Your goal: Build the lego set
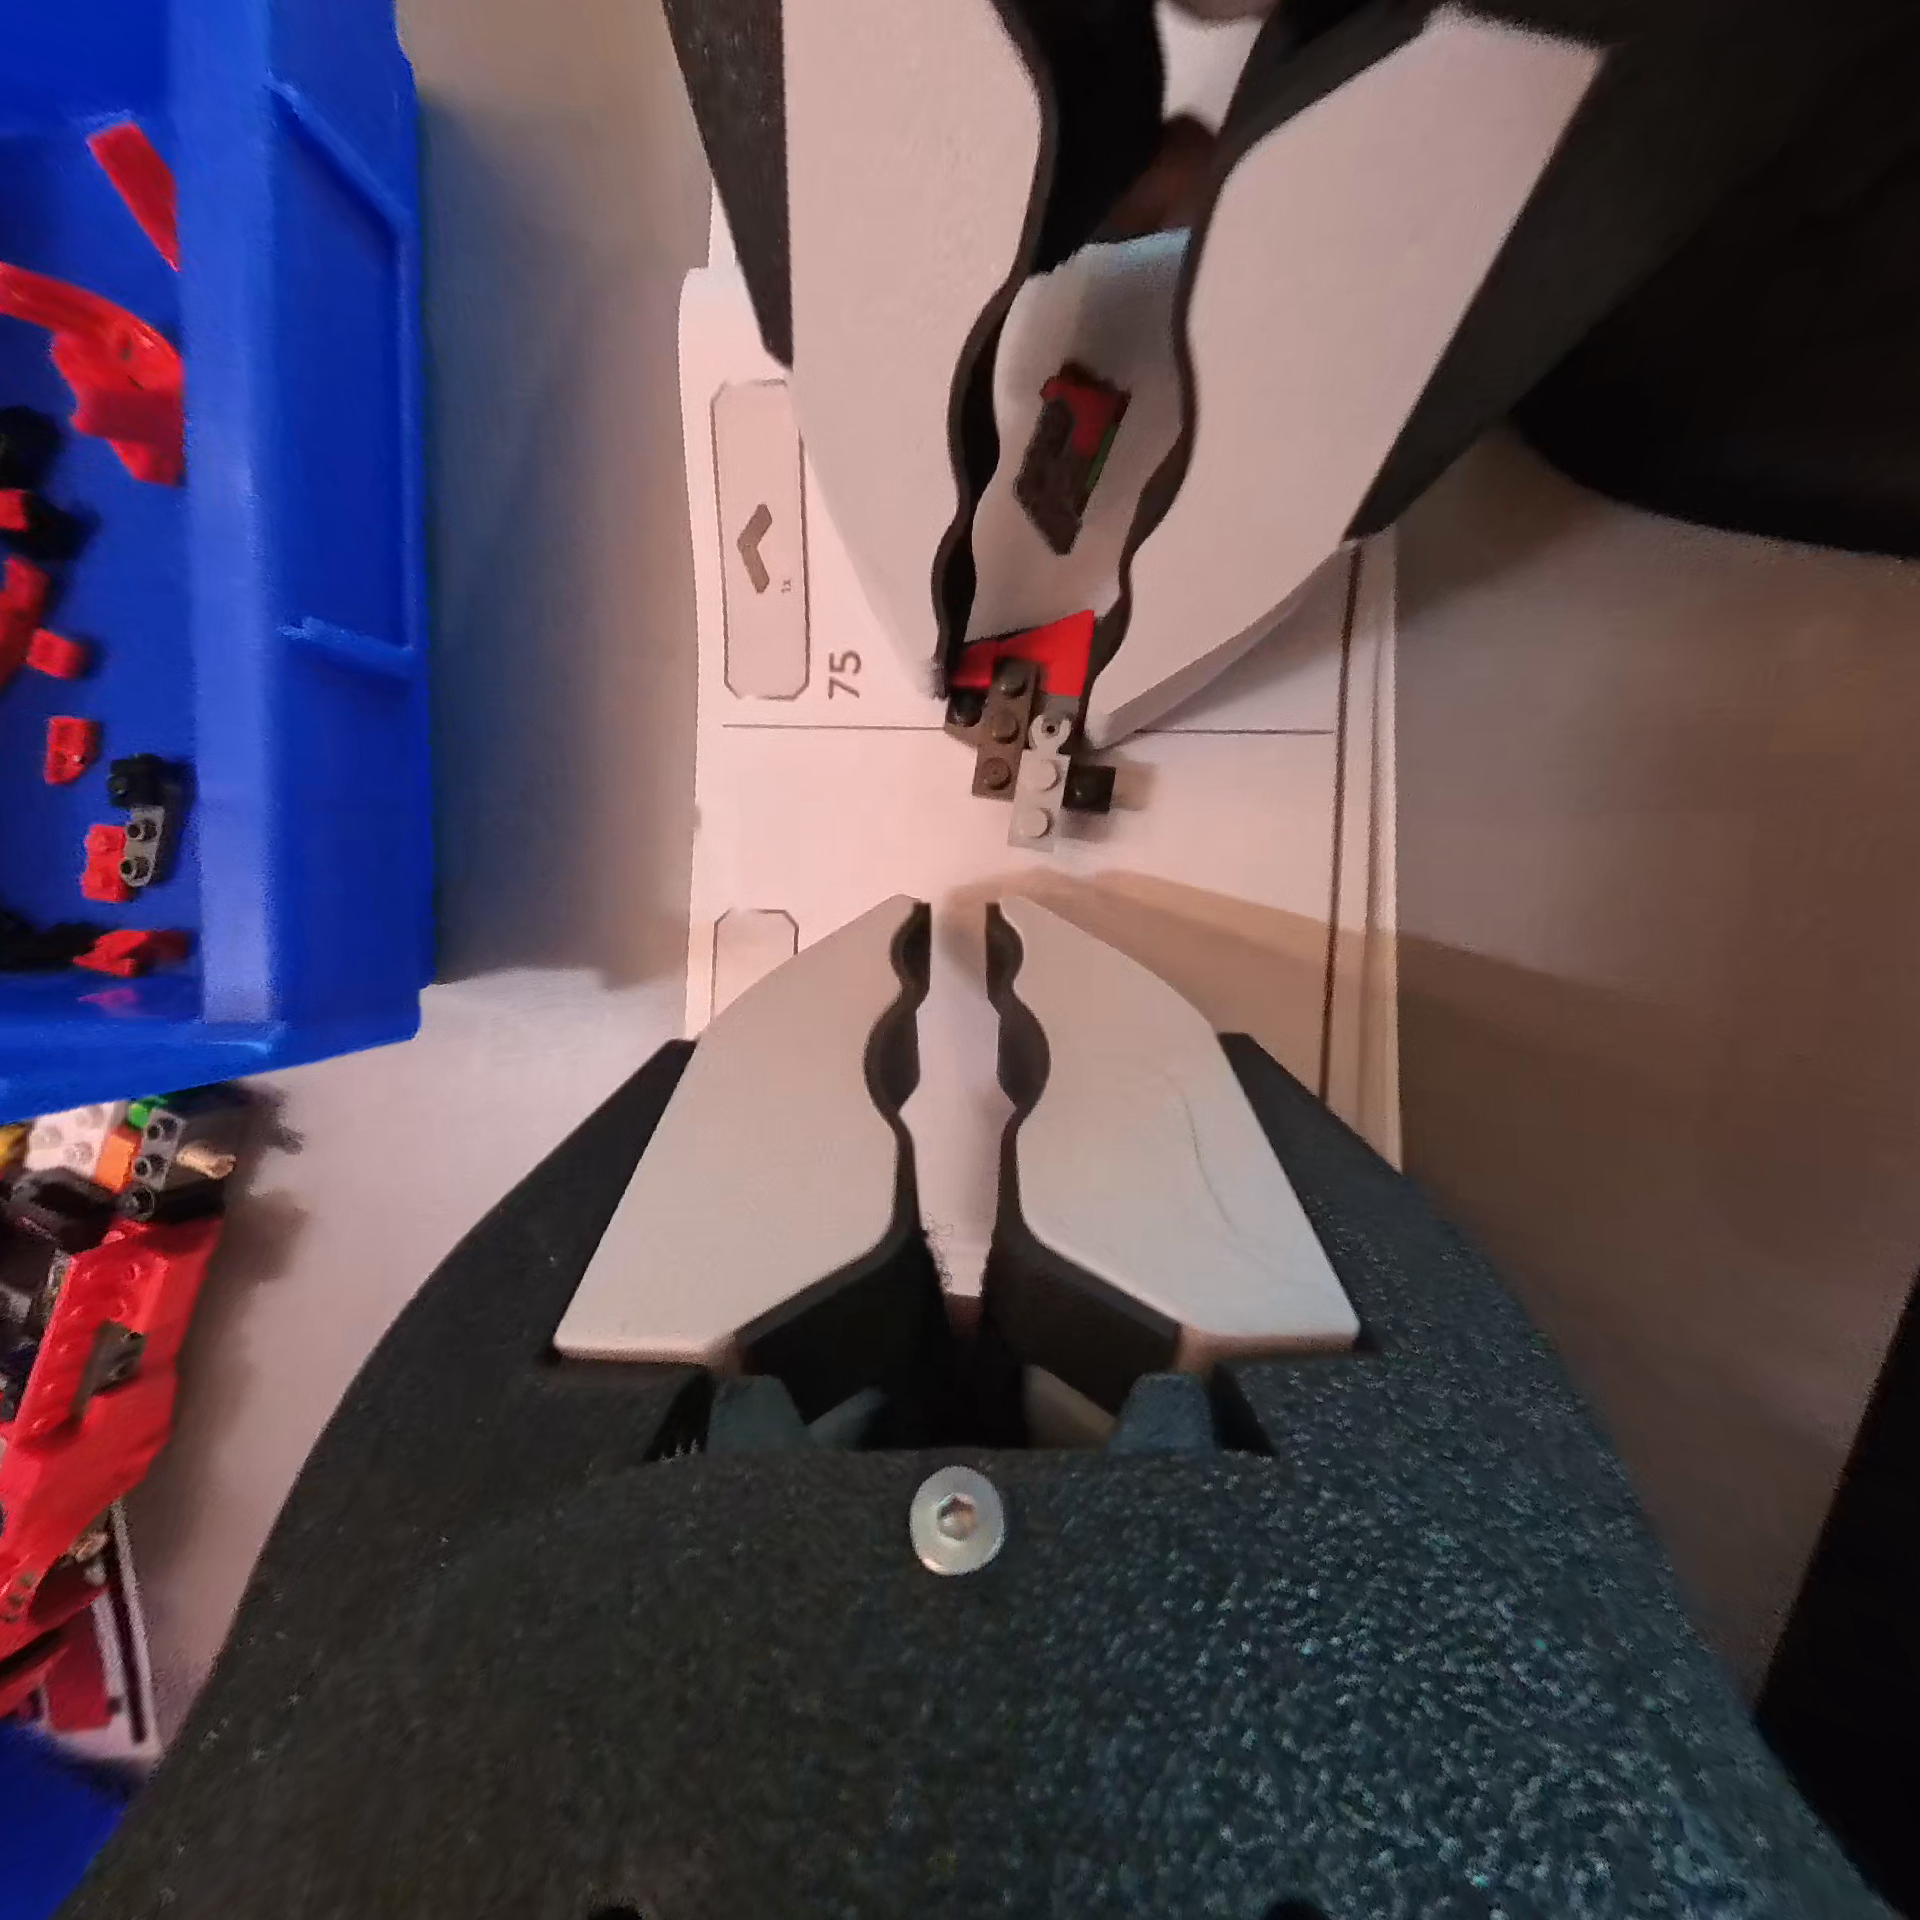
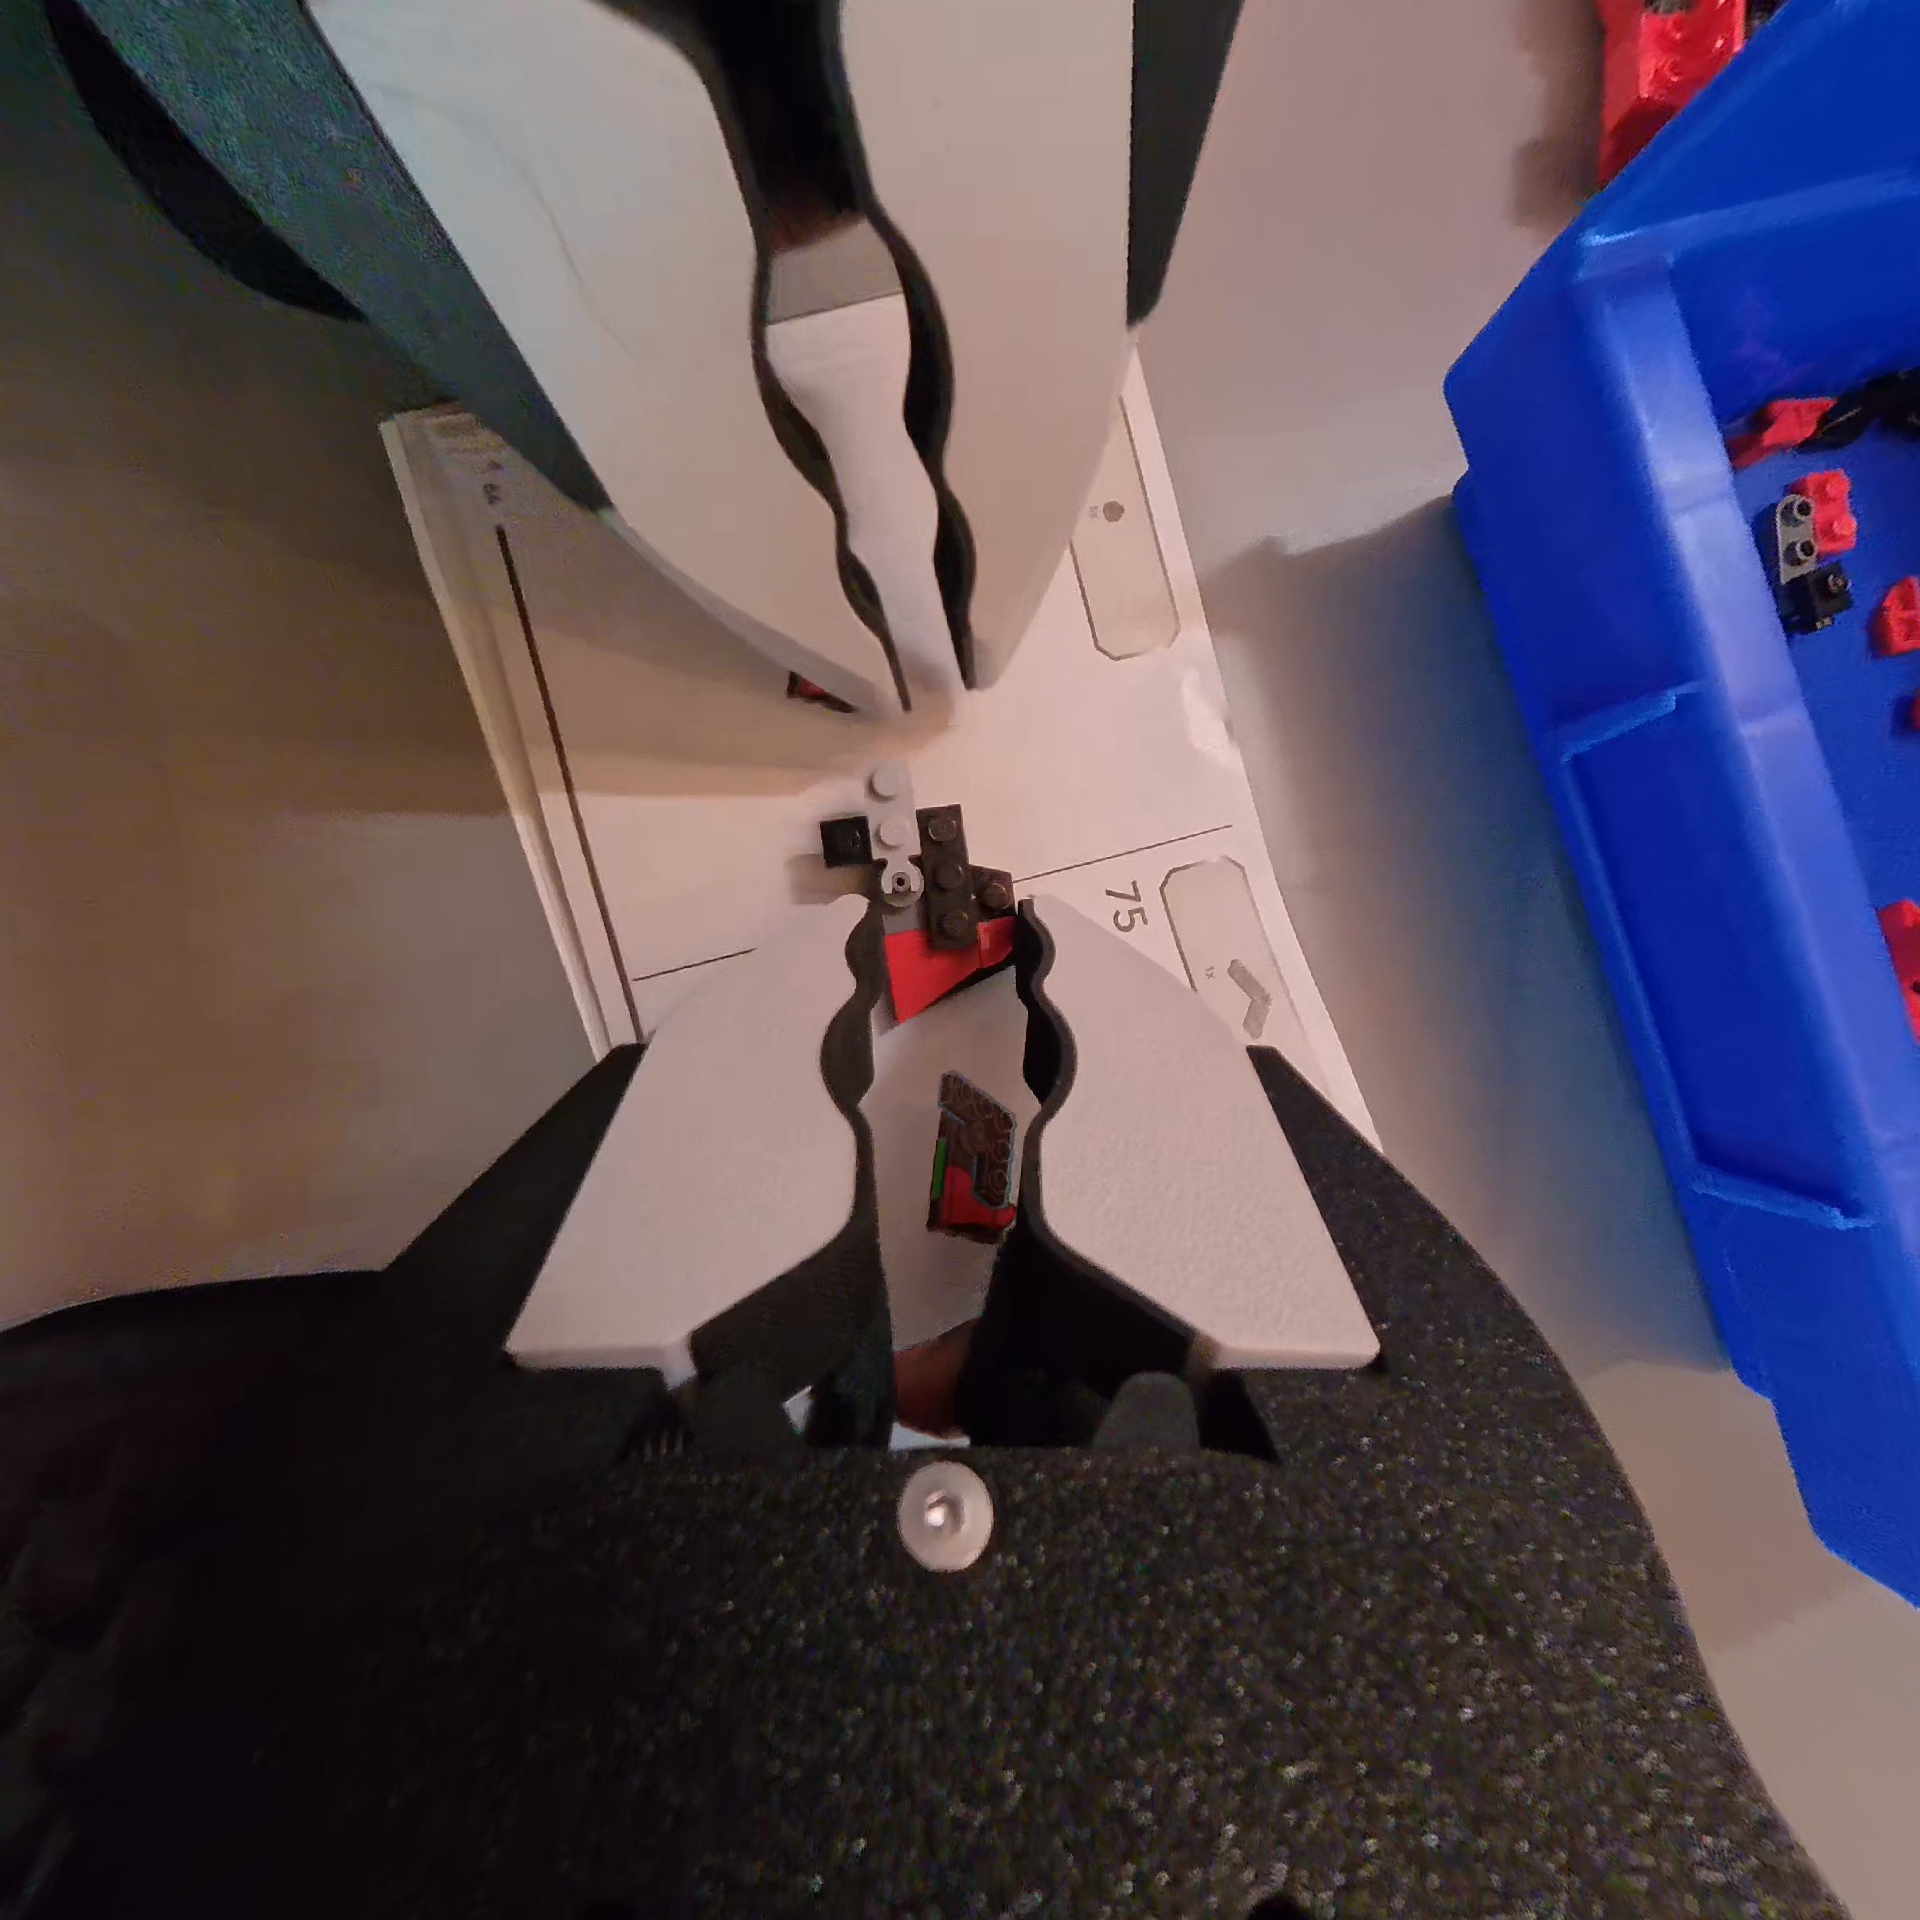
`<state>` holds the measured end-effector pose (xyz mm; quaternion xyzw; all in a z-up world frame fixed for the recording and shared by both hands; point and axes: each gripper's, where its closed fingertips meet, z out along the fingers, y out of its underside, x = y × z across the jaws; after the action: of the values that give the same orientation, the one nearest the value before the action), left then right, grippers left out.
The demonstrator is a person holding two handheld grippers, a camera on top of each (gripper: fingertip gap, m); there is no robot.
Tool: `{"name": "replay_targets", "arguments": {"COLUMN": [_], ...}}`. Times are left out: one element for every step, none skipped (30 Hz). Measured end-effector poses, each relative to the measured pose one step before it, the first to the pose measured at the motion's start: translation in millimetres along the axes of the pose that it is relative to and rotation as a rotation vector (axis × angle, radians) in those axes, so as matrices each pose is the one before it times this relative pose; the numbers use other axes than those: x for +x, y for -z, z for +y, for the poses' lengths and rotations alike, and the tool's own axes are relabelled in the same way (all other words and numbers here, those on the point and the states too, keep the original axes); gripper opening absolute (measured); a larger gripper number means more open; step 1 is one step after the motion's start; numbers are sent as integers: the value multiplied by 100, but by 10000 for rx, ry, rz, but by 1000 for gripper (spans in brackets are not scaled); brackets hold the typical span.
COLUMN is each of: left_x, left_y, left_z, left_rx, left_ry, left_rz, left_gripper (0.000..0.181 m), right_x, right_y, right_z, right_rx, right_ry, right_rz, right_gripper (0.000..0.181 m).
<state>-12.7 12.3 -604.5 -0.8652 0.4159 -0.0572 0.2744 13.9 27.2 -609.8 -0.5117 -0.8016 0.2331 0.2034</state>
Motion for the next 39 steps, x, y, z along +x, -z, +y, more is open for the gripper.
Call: {"name": "replay_targets", "arguments": {"left_x": [56, -8, 1, -29, -10, -61, -177, -221, -146, -132, -117, -19, 155, 227, 276, 360, 196, 8, 81, -14, 10, -5, 11, 5, 4, 18, 6, 1, 4, -4, 2, -8, 2, 1, -6, -2, 2, -13, 0], "left_y": [325, 287, 213, 136, 53, -18, -71, -95, -125, -102, -110, -119, -144, -186, -236, -314, -351, -246, -97, -14, -8, -2, -1, -4, -11, -4, -12, 6, 5, 0, 0, 2, -5, 1, -1, -9, 7, -4, 2], "left_z": [-415, -482, -438, -352, -244, -78, 129, 245, 209, 51, -176, -438, -510, -420, -197, 140, 317, 90, -33, -13, 24, 10, 18, 22, 27, 18, 18, 23, 24, 7, 3, -6, -6, -4, -4, 8, -3, -18, -26], "left_rx": [353, 359, 330, 296, 219, 107, -47, -122, -93, 3, 124, 258, 305, 214, 67, -163, -258, -56, 72, 23, 0, 54, 51, 50, 32, -2, 0, 17, 6, -62, -113, -87, -31, -3, -20, -43, -46, -13, 19], "left_ry": [49, 35, -62, -129, -151, -101, -20, 4, -10, -20, -30, -57, -54, -29, 14, 29, 42, 12, 43, 153, 109, 49, 110, 57, 108, 86, 19, -6, -1, -51, -83, -2, 59, 75, 39, 7, -1, -33, -14], "left_rz": [54, -4, -18, -47, -39, -58, -112, -113, -60, -50, -40, 18, 141, 198, 242, 299, 166, 12, 69, 47, 50, 35, 64, 49, 62, 48, 15, -29, -77, -103, -68, 36, 85, 54, -6, -43, -46, -32, -26], "left_gripper": [8, 7, 5, 4, 4, 3, 3, 3, 2, 2, 2, 1, 0, 0, 0, 0, 0, 0, 0, 0, 0, 0, 0, 0, 0, 0, 0, 0, 0, 0, 0, 0, 0, 0, 0, 0, 0, 0, 0], "right_x": [16, 61, 155, -7, -182, -212, -96, -66, -120, -92, -103, -86, -34, -45, -8, 26, -8, -5, -4, -3, 2, 7, 45, 20, 8, 23, 21, 2, -26, -62, -112, -34, 117, 233, 254, 189, 84, 67, 80], "right_y": [8, 22, 78, 46, 5, -23, -35, -49, -32, -24, -22, -29, -25, -25, -20, -40, -43, -40, -20, -21, -10, 7, -5, -14, -20, -5, -2, -20, 7, -3, 13, 68, 161, 289, 377, 403, 374, 300, 243], "right_z": [-34, -17, -3, 37, 16, -34, -57, -20, -13, -9, -29, -62, -74, -74, -23, 32, 26, 27, -48, -7, -7, -18, -19, -33, -26, -5, -21, -34, -26, -19, -33, -43, -53, -55, -129, -160, -105, 19, 114], "right_rx": [-41, -46, -40, -53, -13, 56, 84, 75, 70, 53, 58, 75, 70, 63, 31, -5, 0, 5, 55, 27, 22, 24, 25, 31, 37, 32, 38, 49, 37, 29, 29, 21, 13, 37, 107, 155, 146, 64, -6], "right_ry": [45, 51, 30, -36, -48, -32, -39, -43, -54, -86, -93, -89, -85, -55, -28, -11, -12, -19, -21, -25, -5, -7, -22, -23, -9, 1, -17, -39, -30, -18, -30, -36, 8, 40, 5, -56, -64, -41, 20], "right_rz": [16, 61, 108, -28, -148, -139, -58, -45, -95, -104, -113, -112, -87, -74, -36, -2, -10, -1, -6, -7, -14, -16, -6, -10, -8, 5, -4, -17, -33, -63, -95, -40, 61, 141, 143, 93, 25, 56, 107], "right_gripper": [25, 29, 39, 43, 47, 48, 49, 49, 49, 49, 51, 52, 53, 53, 53, 52, 53, 53, 53, 53, 53, 53, 52, 52, 51, 51, 51, 51, 51, 52, 55, 59, 63, 66, 66, 65, 60, 56, 50]}}
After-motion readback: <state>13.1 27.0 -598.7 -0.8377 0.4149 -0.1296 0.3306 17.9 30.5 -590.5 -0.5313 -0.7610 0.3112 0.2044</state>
